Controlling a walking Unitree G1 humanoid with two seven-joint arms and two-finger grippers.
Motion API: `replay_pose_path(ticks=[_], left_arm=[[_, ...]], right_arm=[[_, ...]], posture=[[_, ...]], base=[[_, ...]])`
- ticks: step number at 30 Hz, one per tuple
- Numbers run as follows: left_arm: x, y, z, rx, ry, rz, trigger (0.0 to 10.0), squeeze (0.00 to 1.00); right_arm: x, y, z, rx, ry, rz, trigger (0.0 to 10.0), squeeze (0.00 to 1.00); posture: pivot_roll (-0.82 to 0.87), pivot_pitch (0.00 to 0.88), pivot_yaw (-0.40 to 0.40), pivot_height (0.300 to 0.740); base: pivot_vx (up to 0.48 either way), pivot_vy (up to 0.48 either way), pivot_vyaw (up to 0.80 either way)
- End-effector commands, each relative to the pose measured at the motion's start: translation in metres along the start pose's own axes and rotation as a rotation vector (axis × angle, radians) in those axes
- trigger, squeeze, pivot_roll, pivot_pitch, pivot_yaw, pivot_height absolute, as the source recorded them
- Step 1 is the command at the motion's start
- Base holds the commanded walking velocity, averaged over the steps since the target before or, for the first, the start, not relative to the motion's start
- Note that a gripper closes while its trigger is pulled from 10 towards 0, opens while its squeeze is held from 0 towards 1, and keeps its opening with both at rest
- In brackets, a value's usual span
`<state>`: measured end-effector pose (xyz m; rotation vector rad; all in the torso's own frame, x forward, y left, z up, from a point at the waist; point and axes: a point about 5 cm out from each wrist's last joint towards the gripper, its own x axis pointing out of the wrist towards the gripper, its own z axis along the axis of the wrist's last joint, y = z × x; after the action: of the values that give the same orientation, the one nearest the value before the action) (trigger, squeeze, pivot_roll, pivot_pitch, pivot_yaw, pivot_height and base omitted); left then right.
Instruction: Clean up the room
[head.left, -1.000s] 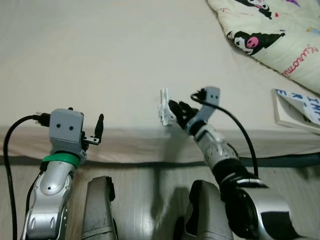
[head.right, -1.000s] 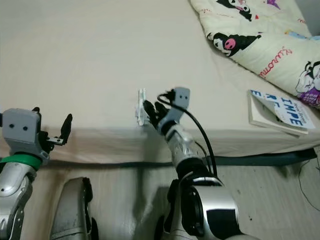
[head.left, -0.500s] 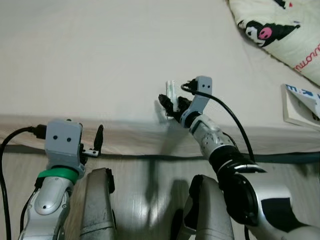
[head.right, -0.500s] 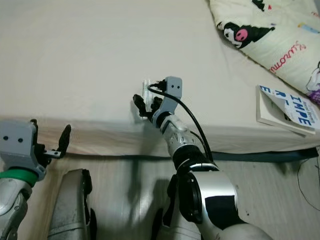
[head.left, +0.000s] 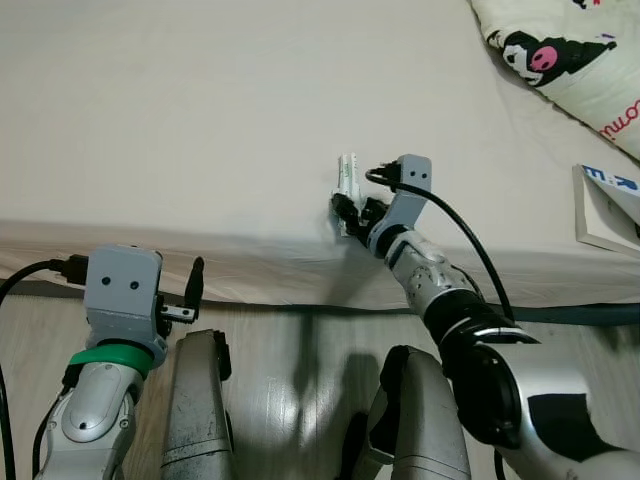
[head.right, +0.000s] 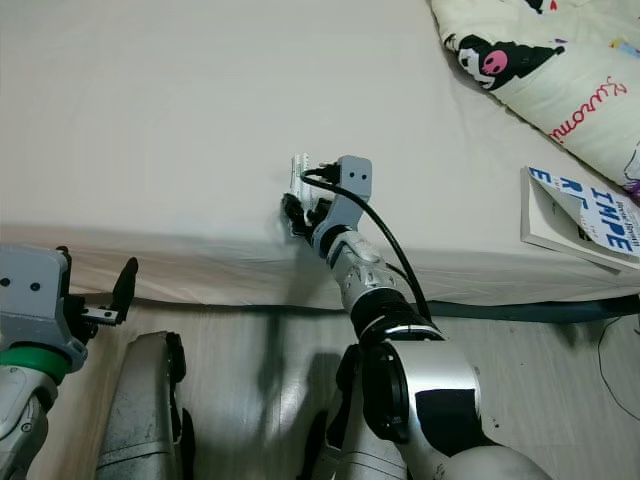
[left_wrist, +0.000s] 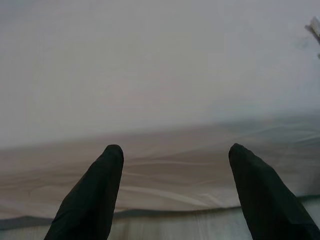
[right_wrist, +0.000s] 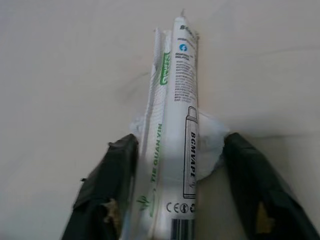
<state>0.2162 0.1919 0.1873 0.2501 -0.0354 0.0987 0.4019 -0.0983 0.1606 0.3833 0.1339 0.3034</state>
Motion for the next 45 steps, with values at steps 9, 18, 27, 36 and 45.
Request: replay_pose_path(ticks=[9,18,27,36,45], left_arm=[[-0.002,-0.003,-0.004,-0.003,0.044,-0.008,10.0,0.0],[0.001,-0.005,-0.004,-0.01,0.045,-0.008,10.0,0.0],[0.009,-0.008,-0.004,-0.018,0.039,-0.013,10.0,0.0],[0.024,-0.02,-0.002,-0.047,0.005,-0.041,10.0,0.0],[0.043,-0.038,0.004,-0.069,-0.042,-0.116,10.0,0.0]], right_arm=[[-0.007,-0.019,-0.014,0.016,0.109,-0.069,0.0,0.0],[-0.01,-0.025,-0.014,-0.1,0.164,-0.056,0.0,0.0],[-0.006,-0.02,0.014,-0.407,0.078,0.05,0.0,0.0],[-0.012,-0.003,0.064,-0.438,-0.292,0.239,0.0,0.0],[-0.059,-0.002,0.068,-0.391,-0.555,0.263,10.0,0.0]], posture=[[0.42,0.368,-0.092,0.496],[0.4,0.353,-0.096,0.496],[0.37,0.328,-0.095,0.496],[0.29,0.262,-0.086,0.496],[0.2,0.199,-0.054,0.496]], base=[[0.0,0.0,0.0],[0.0,0.0,0.0],[0.0,0.0,0.0],[0.0,0.0,0.0],[0.0,0.0,0.0]])
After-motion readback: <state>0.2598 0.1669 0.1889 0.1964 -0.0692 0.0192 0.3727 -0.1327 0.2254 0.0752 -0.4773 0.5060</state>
